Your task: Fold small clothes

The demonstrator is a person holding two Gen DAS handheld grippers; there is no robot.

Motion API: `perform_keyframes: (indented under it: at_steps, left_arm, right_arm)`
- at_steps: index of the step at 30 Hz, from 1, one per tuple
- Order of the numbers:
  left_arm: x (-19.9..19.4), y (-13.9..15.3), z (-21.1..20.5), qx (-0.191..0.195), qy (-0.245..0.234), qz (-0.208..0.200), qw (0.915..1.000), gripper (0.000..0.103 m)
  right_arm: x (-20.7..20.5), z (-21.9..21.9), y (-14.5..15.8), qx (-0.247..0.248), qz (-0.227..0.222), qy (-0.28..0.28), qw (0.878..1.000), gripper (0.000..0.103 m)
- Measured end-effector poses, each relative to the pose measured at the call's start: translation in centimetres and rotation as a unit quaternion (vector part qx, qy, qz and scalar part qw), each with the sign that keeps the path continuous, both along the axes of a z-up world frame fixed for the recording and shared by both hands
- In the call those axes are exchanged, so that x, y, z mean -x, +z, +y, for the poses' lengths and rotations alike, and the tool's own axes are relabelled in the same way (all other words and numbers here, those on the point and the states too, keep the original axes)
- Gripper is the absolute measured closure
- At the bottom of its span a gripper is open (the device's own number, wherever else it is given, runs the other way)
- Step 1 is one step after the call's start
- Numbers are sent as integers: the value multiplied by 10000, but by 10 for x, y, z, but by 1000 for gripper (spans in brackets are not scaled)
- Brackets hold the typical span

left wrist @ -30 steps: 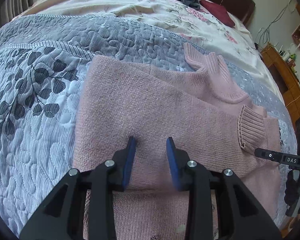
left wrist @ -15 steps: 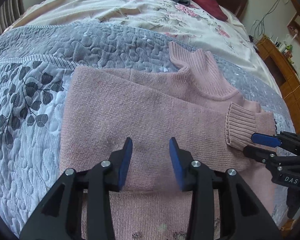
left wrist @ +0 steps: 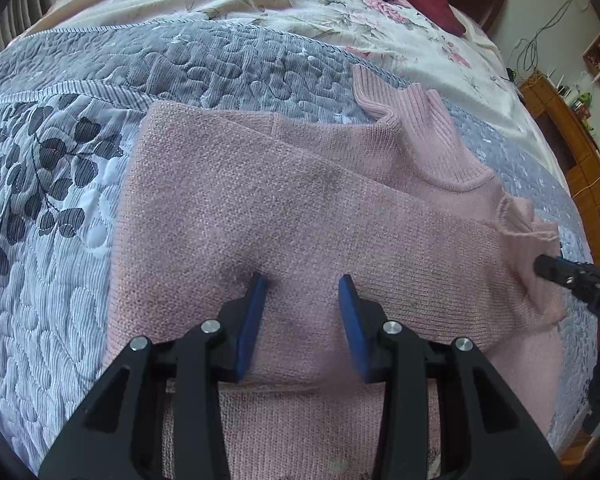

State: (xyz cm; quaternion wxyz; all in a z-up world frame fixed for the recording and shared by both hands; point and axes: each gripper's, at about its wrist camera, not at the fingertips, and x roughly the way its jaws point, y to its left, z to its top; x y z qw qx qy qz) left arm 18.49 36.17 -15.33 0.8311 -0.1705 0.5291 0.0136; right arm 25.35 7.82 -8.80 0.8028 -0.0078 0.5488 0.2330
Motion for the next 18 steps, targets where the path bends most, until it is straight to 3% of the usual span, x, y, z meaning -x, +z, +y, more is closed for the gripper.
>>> perform_keyframes:
  at_steps: [5, 9, 16, 18]
  left_arm:
    - [0, -1, -1, -41, 37, -6, 10000, 65]
    - [0, -2, -2, -76, 38, -21, 10000, 65]
    - [0, -2, -3, -122, 11, -31, 9999, 65]
    - [0, -2, -3, -119, -18, -36, 9999, 65]
  right_arm:
    - [-3, -66, 17, -620, 152, -780, 9949, 95]
    - [-3, -100, 2, -532, 365, -1074, 9921, 95]
    - [11, -120, -36, -445, 813, -1039, 9903, 93]
    - [13, -123, -36, -464, 838, -1033, 9900, 86]
